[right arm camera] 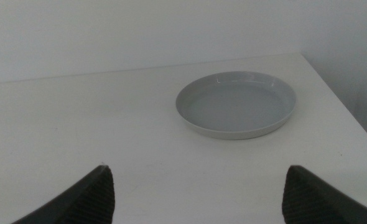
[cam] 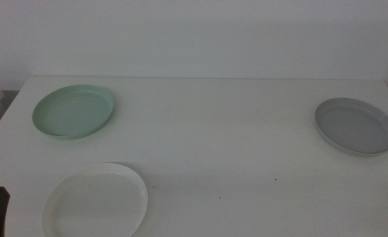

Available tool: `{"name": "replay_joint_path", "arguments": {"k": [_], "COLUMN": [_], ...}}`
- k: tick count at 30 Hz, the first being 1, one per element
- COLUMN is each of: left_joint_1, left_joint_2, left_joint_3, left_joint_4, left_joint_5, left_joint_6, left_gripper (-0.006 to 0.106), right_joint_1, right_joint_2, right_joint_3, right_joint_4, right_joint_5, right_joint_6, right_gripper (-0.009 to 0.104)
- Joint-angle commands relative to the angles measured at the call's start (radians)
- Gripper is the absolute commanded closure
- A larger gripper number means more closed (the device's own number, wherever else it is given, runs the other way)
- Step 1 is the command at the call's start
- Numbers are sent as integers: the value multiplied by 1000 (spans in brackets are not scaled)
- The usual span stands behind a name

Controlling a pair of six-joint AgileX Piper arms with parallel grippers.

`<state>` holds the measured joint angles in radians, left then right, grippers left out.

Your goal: Stack the three bowls on top of each other.

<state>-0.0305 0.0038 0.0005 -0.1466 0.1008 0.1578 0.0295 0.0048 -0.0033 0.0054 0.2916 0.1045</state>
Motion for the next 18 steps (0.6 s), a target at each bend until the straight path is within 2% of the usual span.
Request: {"name": "replay_joint_path", "arguments": {"k": [1, 6, 12, 18], "left_joint_1": [0, 0, 0, 0], "left_joint_2": [27, 256, 599, 837], "left_joint_3": [-33, -264, -624, -854], "left_joint_4": [0, 0, -2, 5], "left_joint_5": [11, 180, 549, 979], "left_joint_6": [-5, -5, -18, -243], "left_gripper": [7, 7, 7, 7], "right_joint_1": [-8, -8, -8, -8], "right_joint_2": [-5, -5, -5, -5], "right_joint_3": [3, 3, 3, 3], "right_joint_4": [-5, -5, -5, -5], "right_joint_5": [-8, -8, -8, -8], "right_joint_6": [-3, -3, -3, -3], "right_gripper": [3, 3, 3, 3]}}
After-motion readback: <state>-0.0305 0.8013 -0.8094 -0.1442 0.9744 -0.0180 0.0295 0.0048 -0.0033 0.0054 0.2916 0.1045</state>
